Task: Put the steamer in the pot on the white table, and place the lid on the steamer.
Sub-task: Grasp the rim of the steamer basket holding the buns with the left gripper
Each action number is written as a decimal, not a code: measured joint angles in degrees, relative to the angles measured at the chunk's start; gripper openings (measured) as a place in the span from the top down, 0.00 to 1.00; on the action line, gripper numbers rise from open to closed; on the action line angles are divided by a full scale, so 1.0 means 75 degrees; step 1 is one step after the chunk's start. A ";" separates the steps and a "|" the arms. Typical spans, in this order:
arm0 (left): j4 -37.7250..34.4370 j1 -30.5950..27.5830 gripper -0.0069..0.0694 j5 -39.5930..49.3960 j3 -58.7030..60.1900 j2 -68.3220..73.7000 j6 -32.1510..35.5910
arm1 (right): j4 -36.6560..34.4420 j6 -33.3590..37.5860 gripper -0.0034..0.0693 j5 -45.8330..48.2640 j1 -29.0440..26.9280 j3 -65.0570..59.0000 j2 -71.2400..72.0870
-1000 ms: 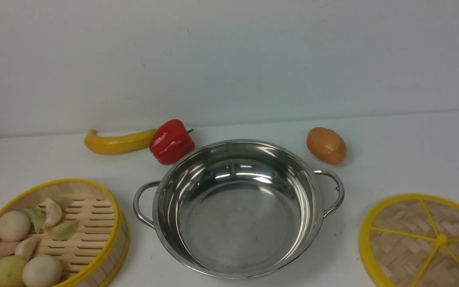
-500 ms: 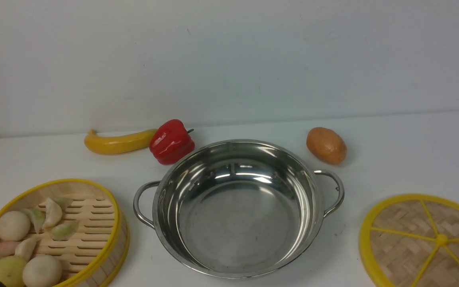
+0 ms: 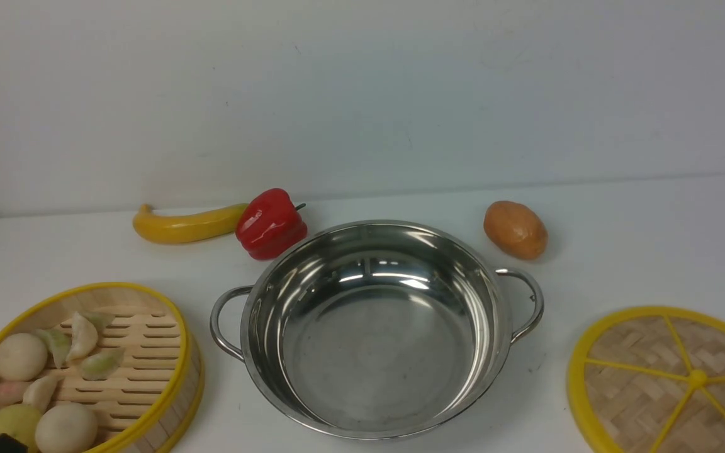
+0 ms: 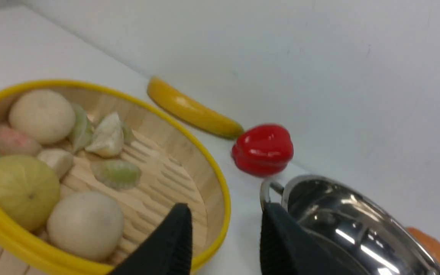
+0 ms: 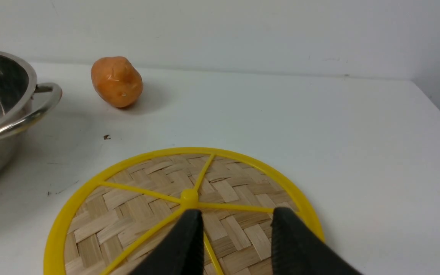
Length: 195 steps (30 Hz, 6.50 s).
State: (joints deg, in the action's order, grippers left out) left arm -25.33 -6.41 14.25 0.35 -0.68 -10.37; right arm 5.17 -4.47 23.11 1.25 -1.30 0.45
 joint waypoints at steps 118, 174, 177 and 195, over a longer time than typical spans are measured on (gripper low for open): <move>0.0256 0.0644 0.41 0.3457 -0.7675 1.3084 0.5096 | 0.0000 0.0000 0.62 0.0006 0.0000 0.0000 0.0000; 0.0749 0.1187 0.86 0.3176 -0.7743 1.3685 0.4891 | 0.0000 0.0000 0.62 0.0006 0.0000 0.0000 0.0000; 0.0753 0.1187 0.86 0.3176 -0.7743 1.3685 0.4844 | 0.0000 0.0000 0.62 0.0006 0.0000 0.0000 0.0000; 0.1756 0.1187 0.87 0.3522 -0.7791 1.3671 0.3160 | 0.0000 0.0000 0.62 0.0006 0.0000 0.0000 0.0000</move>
State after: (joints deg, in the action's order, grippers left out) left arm -12.16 2.49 40.67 -58.09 101.86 13.33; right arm 5.17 -4.47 23.16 1.25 -1.30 0.45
